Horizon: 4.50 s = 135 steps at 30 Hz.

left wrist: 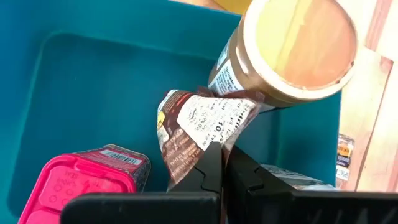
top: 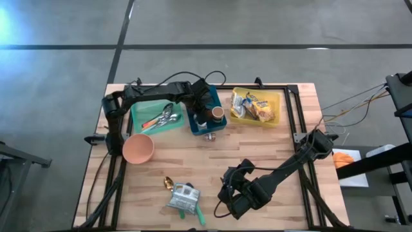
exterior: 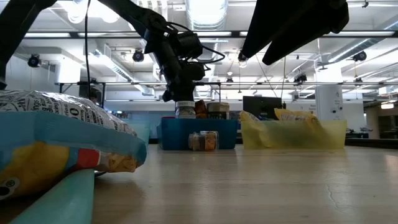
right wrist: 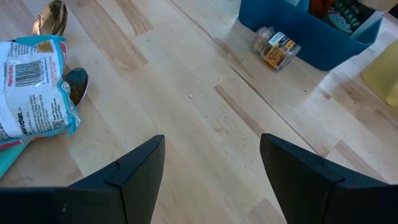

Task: Pick & Place Food Item
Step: Put the orange seasoning bag into the blue bin, then put the brown seasoning bottle into the blue bin

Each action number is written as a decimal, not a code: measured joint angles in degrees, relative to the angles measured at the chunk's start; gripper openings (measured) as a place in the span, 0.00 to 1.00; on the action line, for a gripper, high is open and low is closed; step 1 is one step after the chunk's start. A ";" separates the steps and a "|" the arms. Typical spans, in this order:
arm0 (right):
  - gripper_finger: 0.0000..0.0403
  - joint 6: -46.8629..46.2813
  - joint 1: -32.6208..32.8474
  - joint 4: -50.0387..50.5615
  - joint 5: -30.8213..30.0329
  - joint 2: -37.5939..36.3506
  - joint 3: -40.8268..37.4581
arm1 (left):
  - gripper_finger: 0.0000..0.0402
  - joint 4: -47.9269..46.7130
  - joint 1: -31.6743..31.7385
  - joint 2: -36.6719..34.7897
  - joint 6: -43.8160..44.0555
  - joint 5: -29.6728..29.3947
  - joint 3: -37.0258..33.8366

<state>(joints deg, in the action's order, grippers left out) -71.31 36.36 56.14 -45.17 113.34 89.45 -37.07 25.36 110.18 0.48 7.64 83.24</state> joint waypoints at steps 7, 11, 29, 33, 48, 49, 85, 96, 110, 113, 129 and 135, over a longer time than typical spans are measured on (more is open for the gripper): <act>0.65 -0.09 -0.01 -0.02 0.02 0.00 0.00 | 0.00 -0.44 -0.07 -0.10 0.64 -0.07 0.04; 0.65 -0.13 0.00 -0.13 0.02 0.00 0.00 | 0.06 -1.17 -0.07 -0.10 1.45 -0.11 0.04; 0.65 -0.04 -0.02 -0.89 0.07 0.00 -0.98 | 0.60 -1.84 -0.07 -0.98 1.50 -0.11 0.04; 0.65 1.32 -0.02 -1.11 0.09 0.00 -1.01 | 0.67 -1.75 -0.09 -2.75 1.50 -0.11 0.04; 0.65 8.95 -0.55 -1.55 0.07 0.00 -1.05 | 0.72 -4.80 -0.17 -14.16 3.03 -0.05 0.02; 0.65 10.10 -0.55 -1.68 0.07 0.00 -1.08 | 0.72 -5.47 -0.40 -15.32 3.44 0.06 -0.06; 0.65 55.69 -19.36 -19.34 11.64 1.60 -5.70 | 0.72 17.21 -16.22 -61.47 9.99 -0.20 -38.53; 0.65 62.80 -27.72 -19.63 18.52 1.53 -4.92 | 0.72 8.24 -16.22 -65.64 9.85 -0.17 -38.60; 0.65 69.86 -32.31 -20.42 26.17 1.55 -5.32 | 0.72 7.42 -16.17 -65.45 9.87 -0.17 -38.60; 0.65 70.31 -32.91 -20.50 26.32 1.75 -5.43 | 0.72 7.43 -16.17 -65.45 9.87 -0.17 -38.60; 0.65 72.24 -35.78 -23.57 28.59 1.90 -9.51 | 0.72 7.42 -16.17 -65.43 10.02 -0.17 -38.60; 0.65 73.06 -36.80 -26.64 28.74 1.90 -10.69 | 0.72 7.42 -16.17 -65.41 10.00 -0.17 -38.60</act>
<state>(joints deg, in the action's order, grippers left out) 1.75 -0.44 29.50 -16.43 115.24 78.76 -29.65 9.19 44.77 10.48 7.46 44.64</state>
